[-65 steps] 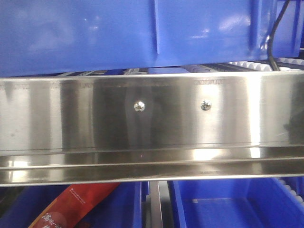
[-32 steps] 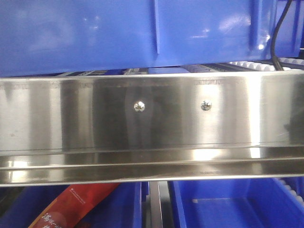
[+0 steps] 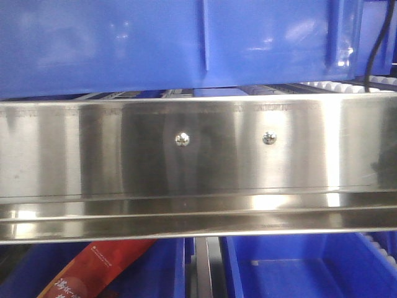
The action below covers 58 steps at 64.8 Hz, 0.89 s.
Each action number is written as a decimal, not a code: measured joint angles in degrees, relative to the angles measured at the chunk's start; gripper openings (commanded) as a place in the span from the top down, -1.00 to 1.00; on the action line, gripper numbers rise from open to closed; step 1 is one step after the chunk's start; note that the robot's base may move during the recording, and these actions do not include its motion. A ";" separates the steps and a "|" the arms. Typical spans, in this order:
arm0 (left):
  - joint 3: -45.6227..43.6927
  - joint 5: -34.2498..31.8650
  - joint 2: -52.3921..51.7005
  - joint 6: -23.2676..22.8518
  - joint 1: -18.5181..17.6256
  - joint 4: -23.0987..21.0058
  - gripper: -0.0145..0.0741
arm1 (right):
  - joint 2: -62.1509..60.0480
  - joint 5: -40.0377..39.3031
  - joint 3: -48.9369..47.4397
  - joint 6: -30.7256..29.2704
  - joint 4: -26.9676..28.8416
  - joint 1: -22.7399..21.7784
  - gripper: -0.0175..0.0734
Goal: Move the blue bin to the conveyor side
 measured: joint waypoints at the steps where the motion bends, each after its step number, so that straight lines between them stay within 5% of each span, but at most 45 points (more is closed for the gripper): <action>1: 0.00 0.00 0.00 0.00 0.00 0.00 -0.63 | -0.10 0.00 0.00 0.00 0.00 0.00 -0.60; 58: 0.00 0.00 0.00 0.00 0.00 0.00 -0.63 | -0.22 0.98 -3.21 0.00 0.00 0.00 -0.60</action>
